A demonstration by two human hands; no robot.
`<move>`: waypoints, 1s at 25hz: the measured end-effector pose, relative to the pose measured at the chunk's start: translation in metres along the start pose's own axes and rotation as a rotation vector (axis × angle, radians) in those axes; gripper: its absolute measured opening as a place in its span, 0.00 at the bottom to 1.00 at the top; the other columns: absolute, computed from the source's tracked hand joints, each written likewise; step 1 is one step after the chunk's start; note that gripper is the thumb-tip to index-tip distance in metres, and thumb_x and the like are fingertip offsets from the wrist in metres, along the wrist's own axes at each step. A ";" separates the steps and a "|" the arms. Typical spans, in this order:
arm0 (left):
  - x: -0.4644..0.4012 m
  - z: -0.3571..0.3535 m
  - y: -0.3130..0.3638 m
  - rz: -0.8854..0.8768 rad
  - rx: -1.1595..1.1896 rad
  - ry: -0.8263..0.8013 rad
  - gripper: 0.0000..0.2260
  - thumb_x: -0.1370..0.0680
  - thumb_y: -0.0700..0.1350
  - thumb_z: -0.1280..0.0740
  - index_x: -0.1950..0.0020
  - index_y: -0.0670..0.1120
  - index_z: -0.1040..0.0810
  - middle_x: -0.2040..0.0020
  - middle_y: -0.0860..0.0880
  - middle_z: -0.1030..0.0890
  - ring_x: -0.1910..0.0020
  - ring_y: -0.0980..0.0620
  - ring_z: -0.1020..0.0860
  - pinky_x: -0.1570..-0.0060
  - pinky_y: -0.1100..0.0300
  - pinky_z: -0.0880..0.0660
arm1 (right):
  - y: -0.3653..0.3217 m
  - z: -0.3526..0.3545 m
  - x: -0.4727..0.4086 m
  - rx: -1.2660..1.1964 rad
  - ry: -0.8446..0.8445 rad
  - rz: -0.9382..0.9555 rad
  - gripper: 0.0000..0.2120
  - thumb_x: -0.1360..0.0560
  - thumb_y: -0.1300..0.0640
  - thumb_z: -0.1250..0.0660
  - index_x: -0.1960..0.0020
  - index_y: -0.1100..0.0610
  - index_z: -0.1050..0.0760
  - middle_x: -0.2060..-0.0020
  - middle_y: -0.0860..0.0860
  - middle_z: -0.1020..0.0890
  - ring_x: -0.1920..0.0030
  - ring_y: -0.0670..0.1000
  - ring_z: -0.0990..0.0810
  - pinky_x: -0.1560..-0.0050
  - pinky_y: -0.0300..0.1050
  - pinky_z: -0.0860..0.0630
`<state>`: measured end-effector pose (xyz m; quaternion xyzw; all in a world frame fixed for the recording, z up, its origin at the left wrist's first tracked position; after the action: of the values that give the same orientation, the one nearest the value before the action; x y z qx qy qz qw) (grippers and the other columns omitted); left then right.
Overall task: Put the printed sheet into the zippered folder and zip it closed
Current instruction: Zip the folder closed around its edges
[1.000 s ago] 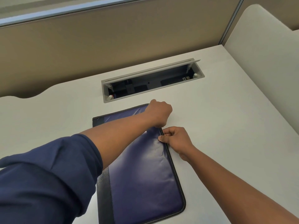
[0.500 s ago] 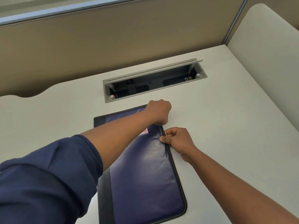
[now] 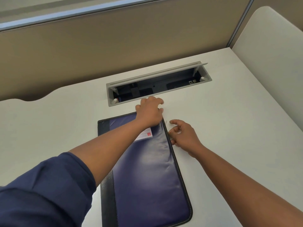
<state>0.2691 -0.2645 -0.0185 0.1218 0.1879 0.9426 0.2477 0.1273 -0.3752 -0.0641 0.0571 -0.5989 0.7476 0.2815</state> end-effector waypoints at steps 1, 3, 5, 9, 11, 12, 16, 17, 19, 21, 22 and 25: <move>0.001 -0.001 -0.009 0.050 -0.002 0.022 0.13 0.18 0.49 0.37 0.34 0.53 0.23 0.31 0.48 0.25 0.32 0.41 0.30 0.38 0.42 0.35 | -0.002 -0.002 -0.003 0.096 0.002 0.062 0.19 0.23 0.61 0.31 0.33 0.49 0.23 0.55 0.47 0.19 0.66 0.51 0.14 0.61 0.41 0.20; 0.002 -0.007 -0.024 0.091 0.000 0.016 0.11 0.18 0.49 0.40 0.40 0.51 0.21 0.38 0.47 0.22 0.37 0.40 0.27 0.45 0.45 0.37 | -0.007 -0.003 -0.012 0.344 0.014 0.162 0.23 0.22 0.58 0.30 0.29 0.47 0.25 0.46 0.46 0.21 0.52 0.53 0.15 0.46 0.49 0.20; 0.004 -0.011 -0.033 0.098 0.038 0.017 0.10 0.18 0.50 0.40 0.45 0.52 0.20 0.43 0.48 0.21 0.41 0.42 0.25 0.46 0.47 0.38 | -0.015 -0.004 -0.019 0.535 0.012 0.240 0.23 0.22 0.56 0.29 0.28 0.47 0.25 0.38 0.47 0.23 0.42 0.51 0.20 0.40 0.50 0.24; 0.002 -0.011 -0.040 0.113 0.152 0.060 0.08 0.18 0.51 0.37 0.43 0.53 0.20 0.41 0.50 0.20 0.40 0.44 0.26 0.44 0.48 0.38 | -0.026 -0.002 -0.029 0.556 -0.065 0.329 0.10 0.23 0.56 0.28 0.43 0.48 0.18 0.43 0.45 0.19 0.45 0.50 0.21 0.42 0.51 0.23; 0.002 -0.012 -0.041 0.108 0.190 0.064 0.07 0.18 0.51 0.37 0.43 0.54 0.22 0.42 0.52 0.19 0.41 0.45 0.26 0.45 0.49 0.40 | -0.027 0.000 -0.031 0.560 -0.083 0.318 0.04 0.23 0.57 0.29 0.50 0.48 0.19 0.48 0.45 0.18 0.49 0.51 0.21 0.44 0.53 0.23; 0.002 -0.012 -0.042 0.109 0.208 0.062 0.07 0.18 0.52 0.38 0.44 0.54 0.22 0.43 0.52 0.19 0.41 0.46 0.25 0.45 0.49 0.41 | -0.027 0.001 -0.031 0.573 -0.089 0.303 0.03 0.23 0.56 0.29 0.51 0.48 0.19 0.50 0.46 0.17 0.50 0.52 0.20 0.45 0.53 0.22; 0.001 -0.015 -0.043 0.122 0.241 0.055 0.06 0.17 0.52 0.38 0.46 0.55 0.23 0.45 0.53 0.19 0.42 0.47 0.24 0.45 0.50 0.41 | -0.026 -0.002 -0.023 0.627 -0.048 0.337 0.05 0.21 0.56 0.32 0.51 0.50 0.17 0.55 0.47 0.15 0.55 0.53 0.19 0.52 0.52 0.21; 0.001 -0.016 -0.043 0.123 0.244 0.058 0.05 0.17 0.52 0.38 0.46 0.55 0.23 0.45 0.53 0.19 0.43 0.47 0.24 0.45 0.49 0.41 | -0.026 -0.002 -0.021 0.632 -0.024 0.344 0.05 0.21 0.56 0.32 0.51 0.51 0.17 0.55 0.48 0.15 0.55 0.53 0.19 0.52 0.51 0.21; 0.001 -0.017 -0.043 0.125 0.247 0.072 0.05 0.18 0.52 0.38 0.47 0.55 0.23 0.46 0.54 0.19 0.43 0.47 0.24 0.45 0.49 0.40 | -0.024 -0.002 -0.016 0.648 0.001 0.359 0.06 0.20 0.56 0.33 0.52 0.52 0.18 0.55 0.49 0.15 0.55 0.54 0.19 0.53 0.51 0.22; 0.001 -0.019 -0.043 0.125 0.245 0.076 0.04 0.18 0.52 0.37 0.48 0.56 0.23 0.46 0.54 0.19 0.44 0.47 0.24 0.45 0.49 0.40 | -0.020 -0.003 -0.010 0.684 -0.012 0.384 0.06 0.20 0.58 0.34 0.54 0.54 0.19 0.57 0.50 0.16 0.56 0.56 0.19 0.53 0.52 0.22; 0.001 -0.020 -0.042 0.120 0.237 0.074 0.04 0.18 0.52 0.37 0.49 0.56 0.23 0.46 0.54 0.19 0.44 0.48 0.24 0.46 0.49 0.40 | -0.018 -0.003 -0.006 0.699 -0.024 0.398 0.06 0.20 0.58 0.34 0.54 0.54 0.19 0.57 0.50 0.16 0.56 0.56 0.20 0.53 0.53 0.22; 0.004 -0.023 -0.040 0.102 0.217 0.070 0.04 0.19 0.51 0.37 0.50 0.56 0.23 0.48 0.55 0.19 0.45 0.48 0.23 0.47 0.50 0.42 | -0.014 -0.002 0.003 0.728 -0.059 0.437 0.07 0.19 0.57 0.35 0.53 0.55 0.20 0.57 0.51 0.17 0.55 0.57 0.21 0.54 0.54 0.23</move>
<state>0.2753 -0.2373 -0.0557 0.1243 0.2909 0.9318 0.1782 0.1321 -0.3708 -0.0517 0.0458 -0.3016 0.9504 0.0607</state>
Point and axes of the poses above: each hand's wrist, its own x-axis away from the middle knuckle, its own z-axis out of the back of the hand, y = z × x, the point moved 4 cm from there along -x, towards the middle knuckle
